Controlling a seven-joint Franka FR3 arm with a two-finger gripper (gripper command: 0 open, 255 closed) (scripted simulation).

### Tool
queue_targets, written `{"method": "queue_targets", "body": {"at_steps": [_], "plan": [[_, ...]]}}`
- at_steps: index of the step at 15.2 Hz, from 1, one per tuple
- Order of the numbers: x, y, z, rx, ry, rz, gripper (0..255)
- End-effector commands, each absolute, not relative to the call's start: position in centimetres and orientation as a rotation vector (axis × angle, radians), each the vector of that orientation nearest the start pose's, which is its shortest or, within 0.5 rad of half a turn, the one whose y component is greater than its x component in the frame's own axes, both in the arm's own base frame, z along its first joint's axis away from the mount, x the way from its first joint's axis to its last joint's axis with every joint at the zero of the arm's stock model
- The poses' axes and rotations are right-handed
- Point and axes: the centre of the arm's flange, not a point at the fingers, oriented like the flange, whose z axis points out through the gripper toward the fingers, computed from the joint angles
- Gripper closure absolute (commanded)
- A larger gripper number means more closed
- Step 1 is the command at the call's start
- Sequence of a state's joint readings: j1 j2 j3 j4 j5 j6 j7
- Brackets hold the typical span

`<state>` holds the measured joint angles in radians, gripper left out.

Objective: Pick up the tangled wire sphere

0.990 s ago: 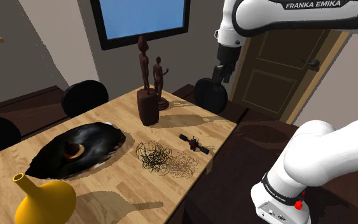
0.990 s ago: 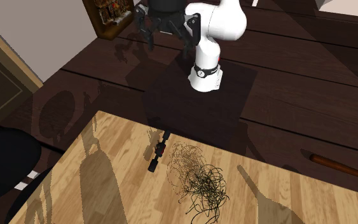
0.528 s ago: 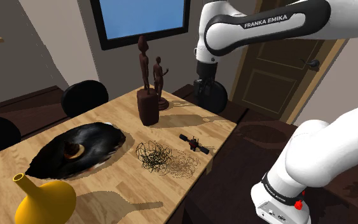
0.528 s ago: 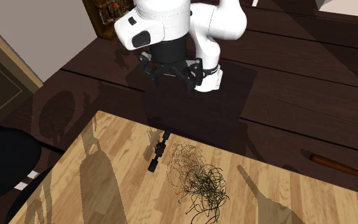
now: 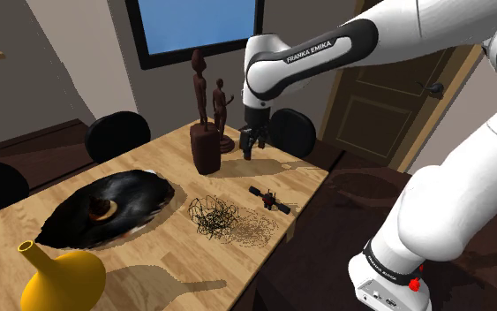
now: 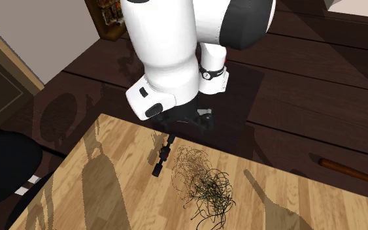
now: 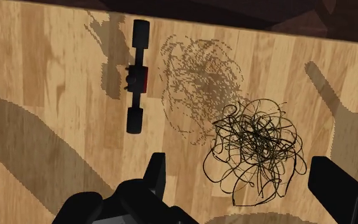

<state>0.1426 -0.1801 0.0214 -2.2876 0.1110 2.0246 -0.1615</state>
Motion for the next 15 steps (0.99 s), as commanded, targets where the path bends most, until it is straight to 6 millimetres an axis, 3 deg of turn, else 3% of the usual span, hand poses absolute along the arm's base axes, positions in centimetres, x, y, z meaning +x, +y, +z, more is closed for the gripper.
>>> {"method": "queue_targets", "body": {"at_steps": [1, 15], "plan": [[48.7, 9.7, 39.9, -2.997, -0.431, 0.141, 0], [58.1, 19.6, 27.1, -2.854, -0.555, 0.245, 0]]}}
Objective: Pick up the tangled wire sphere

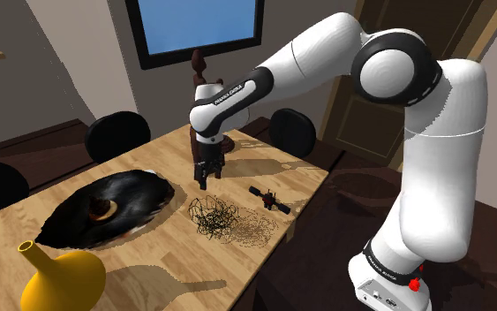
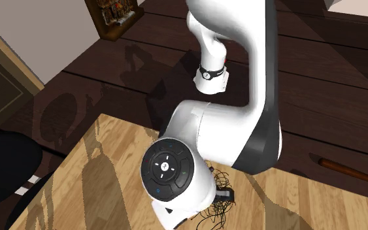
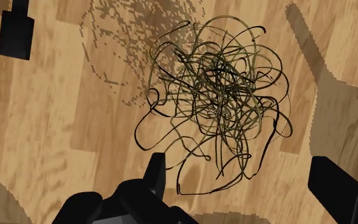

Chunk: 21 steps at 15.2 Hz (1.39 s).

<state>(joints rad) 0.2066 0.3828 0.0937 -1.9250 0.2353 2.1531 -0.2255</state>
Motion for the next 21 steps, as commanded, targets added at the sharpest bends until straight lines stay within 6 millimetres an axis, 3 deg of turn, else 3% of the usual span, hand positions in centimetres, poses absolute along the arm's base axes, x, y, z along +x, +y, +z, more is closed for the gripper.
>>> {"method": "queue_targets", "body": {"at_steps": [1, 5, 13, 15, 16, 21], "plan": [[58.7, 20.4, 26.3, -2.843, -0.563, 0.252, 0], [60.9, 23.7, 22.7, -2.801, -0.596, 0.280, 0], [61.0, 23.8, 18.5, -2.799, -0.598, 0.281, 0], [61.0, 23.8, 18.5, -2.799, -0.598, 0.281, 0], [61.0, 23.8, 18.5, -2.799, -0.598, 0.281, 255], [61.0, 23.8, 18.5, -2.799, -0.598, 0.282, 255]]}}
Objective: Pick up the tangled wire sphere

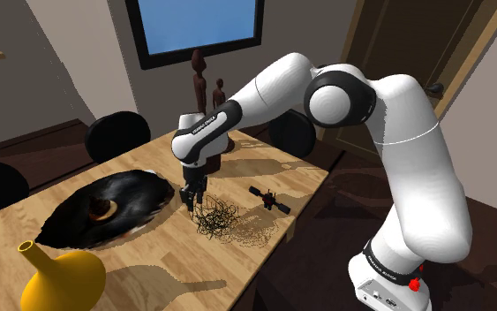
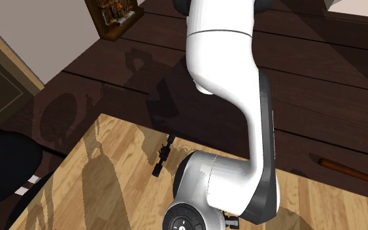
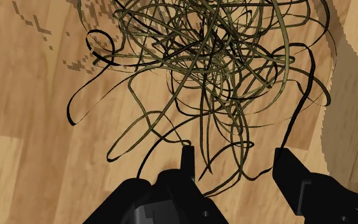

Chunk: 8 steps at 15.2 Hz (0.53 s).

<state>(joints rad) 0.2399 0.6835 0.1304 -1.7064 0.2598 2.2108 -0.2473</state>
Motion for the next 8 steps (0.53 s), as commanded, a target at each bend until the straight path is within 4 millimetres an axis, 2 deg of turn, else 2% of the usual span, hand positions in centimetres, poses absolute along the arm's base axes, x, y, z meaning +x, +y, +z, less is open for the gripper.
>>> {"method": "queue_targets", "body": {"at_steps": [1, 4, 8], "plan": [[61.0, 23.8, 18.5, -2.799, -0.598, 0.282, 255], [61.0, 23.8, 18.5, -2.799, -0.598, 0.281, 255], [61.0, 23.8, 20.6, -2.799, -0.598, 0.281, 255]]}}
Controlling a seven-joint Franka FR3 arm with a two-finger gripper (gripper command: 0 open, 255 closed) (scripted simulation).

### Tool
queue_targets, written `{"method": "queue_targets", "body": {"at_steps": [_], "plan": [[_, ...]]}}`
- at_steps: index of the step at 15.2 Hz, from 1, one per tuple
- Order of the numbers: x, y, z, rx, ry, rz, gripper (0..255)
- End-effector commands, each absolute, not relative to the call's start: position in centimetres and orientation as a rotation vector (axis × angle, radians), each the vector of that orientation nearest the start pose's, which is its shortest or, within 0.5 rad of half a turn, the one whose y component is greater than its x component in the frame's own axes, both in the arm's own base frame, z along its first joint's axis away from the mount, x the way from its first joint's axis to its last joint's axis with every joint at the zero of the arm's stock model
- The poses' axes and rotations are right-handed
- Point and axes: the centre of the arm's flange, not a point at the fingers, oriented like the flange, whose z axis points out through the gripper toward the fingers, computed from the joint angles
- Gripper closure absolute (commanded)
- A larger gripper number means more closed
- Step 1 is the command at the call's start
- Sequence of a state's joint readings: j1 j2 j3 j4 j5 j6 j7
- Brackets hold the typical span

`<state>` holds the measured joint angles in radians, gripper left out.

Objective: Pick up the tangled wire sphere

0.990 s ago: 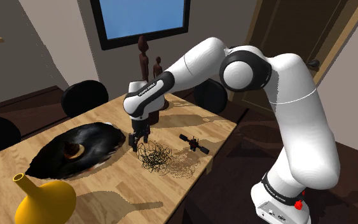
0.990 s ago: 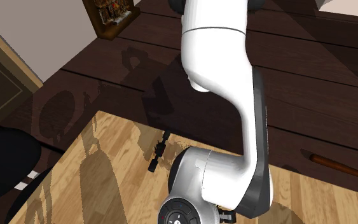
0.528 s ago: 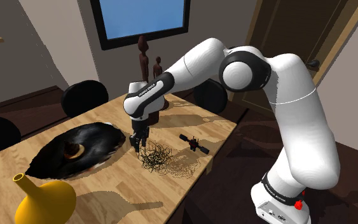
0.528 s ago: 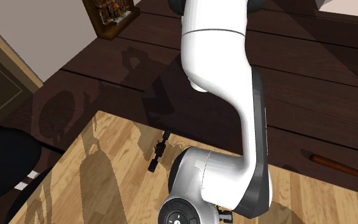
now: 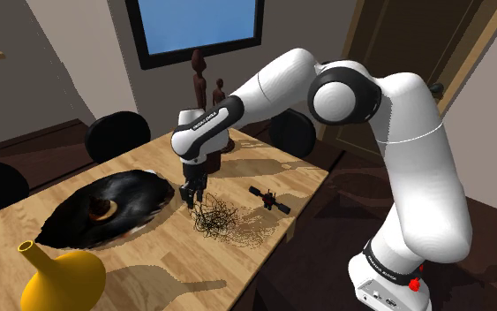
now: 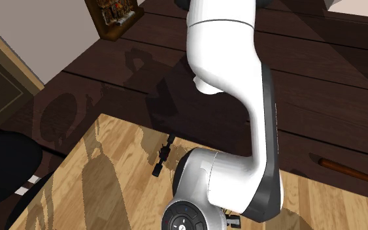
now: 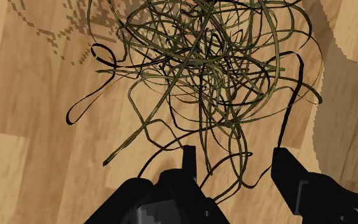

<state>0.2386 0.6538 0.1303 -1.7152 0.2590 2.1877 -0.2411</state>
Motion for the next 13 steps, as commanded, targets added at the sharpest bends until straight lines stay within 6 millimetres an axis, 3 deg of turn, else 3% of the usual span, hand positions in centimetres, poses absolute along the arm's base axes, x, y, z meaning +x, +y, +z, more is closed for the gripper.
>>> {"method": "queue_targets", "body": {"at_steps": [1, 11, 13], "plan": [[61.0, 23.8, 21.2, -2.799, -0.598, 0.281, 255], [61.0, 23.8, 26.5, -2.799, -0.598, 0.281, 255], [61.0, 23.8, 26.5, -2.799, -0.598, 0.281, 255]]}}
